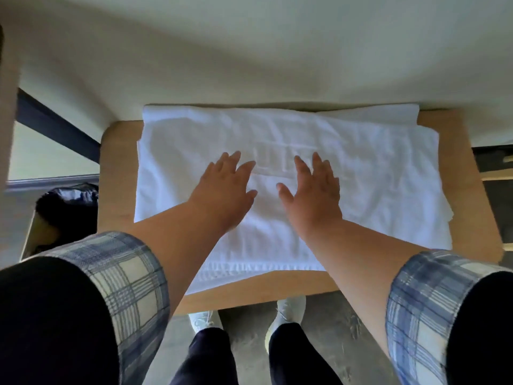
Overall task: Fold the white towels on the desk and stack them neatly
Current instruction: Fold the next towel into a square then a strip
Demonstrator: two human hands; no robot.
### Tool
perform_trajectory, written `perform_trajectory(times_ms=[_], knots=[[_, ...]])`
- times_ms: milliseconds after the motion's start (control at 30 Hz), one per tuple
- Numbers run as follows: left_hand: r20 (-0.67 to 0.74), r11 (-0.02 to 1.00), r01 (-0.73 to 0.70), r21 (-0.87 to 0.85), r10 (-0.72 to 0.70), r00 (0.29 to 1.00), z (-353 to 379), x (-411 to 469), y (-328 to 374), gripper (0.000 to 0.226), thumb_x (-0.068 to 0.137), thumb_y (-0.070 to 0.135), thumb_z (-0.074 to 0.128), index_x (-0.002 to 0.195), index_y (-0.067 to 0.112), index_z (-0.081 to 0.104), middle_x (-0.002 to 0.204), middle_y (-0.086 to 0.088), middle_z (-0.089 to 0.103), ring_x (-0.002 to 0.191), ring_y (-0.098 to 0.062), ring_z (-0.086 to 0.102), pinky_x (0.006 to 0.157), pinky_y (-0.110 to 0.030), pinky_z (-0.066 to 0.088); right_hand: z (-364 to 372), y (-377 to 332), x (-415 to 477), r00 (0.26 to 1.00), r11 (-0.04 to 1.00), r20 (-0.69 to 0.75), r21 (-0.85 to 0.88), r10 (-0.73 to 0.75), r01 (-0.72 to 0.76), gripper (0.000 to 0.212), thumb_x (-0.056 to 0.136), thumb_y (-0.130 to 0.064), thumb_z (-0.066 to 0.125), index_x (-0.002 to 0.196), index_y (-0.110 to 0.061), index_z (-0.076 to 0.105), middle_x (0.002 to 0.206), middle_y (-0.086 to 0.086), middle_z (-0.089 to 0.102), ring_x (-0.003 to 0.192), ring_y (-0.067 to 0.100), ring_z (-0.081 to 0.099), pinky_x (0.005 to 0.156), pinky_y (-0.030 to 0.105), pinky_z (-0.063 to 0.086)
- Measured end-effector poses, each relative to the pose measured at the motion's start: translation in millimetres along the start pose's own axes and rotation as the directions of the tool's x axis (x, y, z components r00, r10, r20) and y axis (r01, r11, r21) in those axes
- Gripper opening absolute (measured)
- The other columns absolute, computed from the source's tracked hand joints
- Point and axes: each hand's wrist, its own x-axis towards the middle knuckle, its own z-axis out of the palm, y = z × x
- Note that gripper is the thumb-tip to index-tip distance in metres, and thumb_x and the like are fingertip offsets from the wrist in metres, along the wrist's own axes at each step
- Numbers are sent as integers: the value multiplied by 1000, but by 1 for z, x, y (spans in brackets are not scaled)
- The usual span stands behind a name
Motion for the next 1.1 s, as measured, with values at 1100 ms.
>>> perform_trajectory(times_ms=[1100], knots=[[-194,978,115,172,-81,978,-58,85,-6,22,101,31,50,121,26,58,114,-5,57,114,-35,43,83,-49,39,-42,64,107,989,988,-148,157,25,-2,86,86,-56,63,156,-36,17,167,0,-3,151,32,7,116,41,30]])
